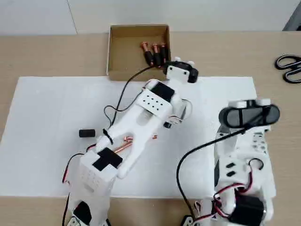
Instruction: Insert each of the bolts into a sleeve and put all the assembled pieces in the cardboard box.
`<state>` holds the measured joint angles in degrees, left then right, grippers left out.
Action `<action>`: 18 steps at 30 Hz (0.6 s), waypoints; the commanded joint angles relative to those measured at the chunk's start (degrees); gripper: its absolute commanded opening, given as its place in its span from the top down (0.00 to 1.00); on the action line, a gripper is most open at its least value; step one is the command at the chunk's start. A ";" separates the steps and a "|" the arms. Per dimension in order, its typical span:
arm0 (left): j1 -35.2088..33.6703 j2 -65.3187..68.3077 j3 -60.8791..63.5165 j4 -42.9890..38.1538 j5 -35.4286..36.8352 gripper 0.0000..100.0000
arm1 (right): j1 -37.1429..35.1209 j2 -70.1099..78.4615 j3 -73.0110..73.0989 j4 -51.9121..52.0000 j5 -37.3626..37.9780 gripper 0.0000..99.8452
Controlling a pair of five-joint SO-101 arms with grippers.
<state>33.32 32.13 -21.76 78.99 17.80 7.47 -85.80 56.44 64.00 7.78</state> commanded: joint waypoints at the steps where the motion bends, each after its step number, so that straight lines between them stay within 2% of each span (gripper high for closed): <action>1: 2.02 1.93 -5.58 -1.05 0.00 0.99 | 0.57 -2.59 0.79 -0.75 0.35 0.86; 6: 2.73 9.23 -13.58 -0.44 0.00 0.99 | 0.57 -2.86 1.14 -0.75 0.35 0.86; 10: 2.64 12.92 -20.53 3.69 0.00 0.98 | 0.57 -2.86 1.14 -0.75 0.35 0.86; 15: 2.55 16.62 -27.56 10.46 0.26 0.86 | 0.57 -2.86 1.14 -0.75 0.35 0.86; 18: 2.55 18.29 -30.81 12.92 1.41 0.84 | 0.57 -2.86 1.14 -0.75 0.35 0.86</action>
<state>35.69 50.51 -47.87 89.71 17.80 7.47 -88.62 57.85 64.00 7.78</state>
